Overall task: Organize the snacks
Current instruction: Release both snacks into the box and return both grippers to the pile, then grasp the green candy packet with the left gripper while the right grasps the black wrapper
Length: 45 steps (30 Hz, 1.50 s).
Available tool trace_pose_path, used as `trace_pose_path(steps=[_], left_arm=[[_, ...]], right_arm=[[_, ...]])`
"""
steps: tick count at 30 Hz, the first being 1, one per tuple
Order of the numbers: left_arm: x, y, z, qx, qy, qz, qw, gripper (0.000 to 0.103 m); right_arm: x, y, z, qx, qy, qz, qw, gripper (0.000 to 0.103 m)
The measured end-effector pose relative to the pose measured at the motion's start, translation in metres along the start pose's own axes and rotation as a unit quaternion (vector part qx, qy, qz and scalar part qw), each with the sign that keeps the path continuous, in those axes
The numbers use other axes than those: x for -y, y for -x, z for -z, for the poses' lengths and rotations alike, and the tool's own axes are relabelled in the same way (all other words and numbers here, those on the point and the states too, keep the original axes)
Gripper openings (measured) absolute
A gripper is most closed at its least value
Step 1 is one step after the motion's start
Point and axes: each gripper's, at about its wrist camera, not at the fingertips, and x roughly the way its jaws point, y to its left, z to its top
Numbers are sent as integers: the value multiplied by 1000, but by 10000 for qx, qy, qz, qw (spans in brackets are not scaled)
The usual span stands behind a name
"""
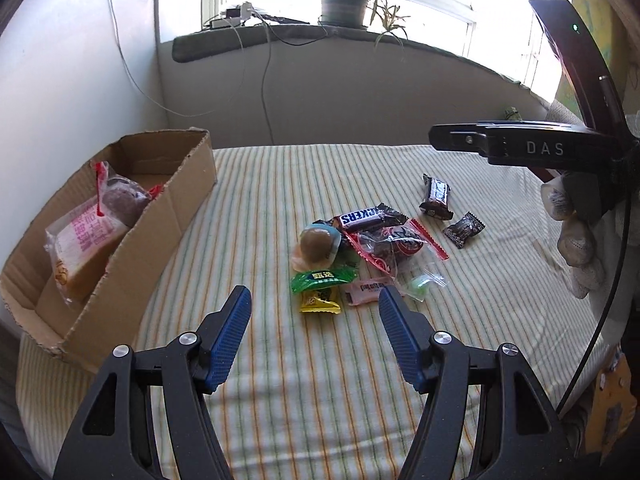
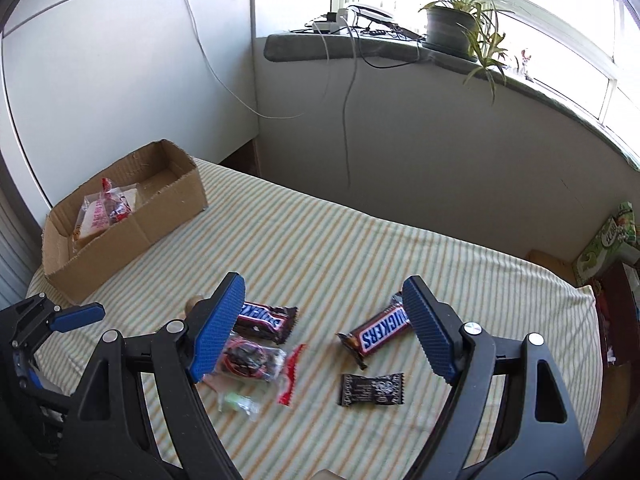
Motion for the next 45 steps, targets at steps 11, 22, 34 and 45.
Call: trace_pose_path(steps=[11, 22, 34, 45], left_arm=[[10, -19, -2, -132, 137, 192, 9996, 64], [-11, -32, 3, -357, 451, 207, 9981, 56], [-7, -54, -11, -507, 450, 211, 9975, 55], [-6, -63, -13, -537, 426, 218, 9974, 41]], right_arm=[[65, -12, 27, -292, -336, 24, 9990, 83], [64, -24, 64, -601, 24, -422, 9973, 83], [44, -34, 76, -707, 316, -471, 9959, 84], [32, -52, 77, -968, 481, -307, 9937, 74]])
